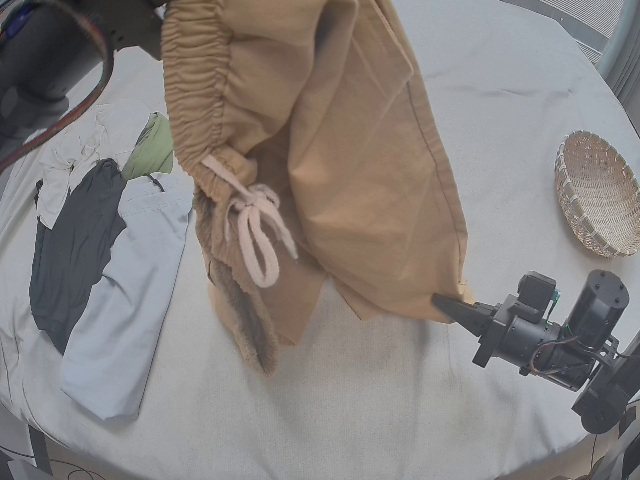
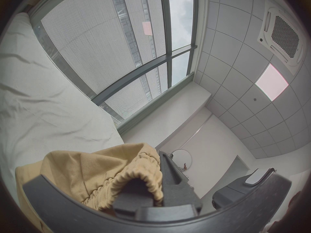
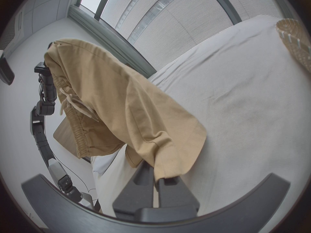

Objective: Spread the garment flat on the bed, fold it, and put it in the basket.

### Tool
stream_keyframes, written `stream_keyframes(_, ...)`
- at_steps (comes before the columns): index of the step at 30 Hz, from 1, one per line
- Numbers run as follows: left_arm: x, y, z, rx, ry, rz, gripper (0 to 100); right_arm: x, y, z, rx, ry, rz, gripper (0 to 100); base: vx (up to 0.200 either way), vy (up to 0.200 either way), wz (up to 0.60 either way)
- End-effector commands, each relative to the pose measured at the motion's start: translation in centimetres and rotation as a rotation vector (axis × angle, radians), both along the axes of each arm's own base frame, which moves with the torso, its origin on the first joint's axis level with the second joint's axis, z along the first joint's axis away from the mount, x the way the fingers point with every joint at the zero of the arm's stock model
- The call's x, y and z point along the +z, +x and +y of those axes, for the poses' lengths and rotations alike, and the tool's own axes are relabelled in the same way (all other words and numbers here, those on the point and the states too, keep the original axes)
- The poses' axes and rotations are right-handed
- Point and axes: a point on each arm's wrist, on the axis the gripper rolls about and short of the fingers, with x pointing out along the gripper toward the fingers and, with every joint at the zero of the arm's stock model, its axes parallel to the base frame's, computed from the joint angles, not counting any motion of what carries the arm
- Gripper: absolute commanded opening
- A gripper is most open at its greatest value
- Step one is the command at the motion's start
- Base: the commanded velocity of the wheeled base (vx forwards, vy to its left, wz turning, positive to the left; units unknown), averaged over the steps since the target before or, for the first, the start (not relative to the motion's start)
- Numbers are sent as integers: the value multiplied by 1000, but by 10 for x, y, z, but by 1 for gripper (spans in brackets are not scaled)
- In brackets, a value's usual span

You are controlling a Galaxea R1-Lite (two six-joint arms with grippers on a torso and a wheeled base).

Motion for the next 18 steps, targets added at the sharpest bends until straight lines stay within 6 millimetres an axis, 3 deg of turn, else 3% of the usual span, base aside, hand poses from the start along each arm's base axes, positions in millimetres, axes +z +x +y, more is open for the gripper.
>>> stream_keyframes(1, 2, 8, 8, 78, 10, 37, 0, 36, -29, -22, -48, 109, -131, 0, 0, 0, 0)
stream_keyframes(12, 8, -12, 31, 165, 107, 208, 0, 99, -66, -51, -111, 298, -327, 0, 0, 0, 0)
stream_keyframes(18, 15, -14, 43, 187, 52, 269, 0, 131, -72, -59, -121, 368, -386, 0, 0, 0, 0)
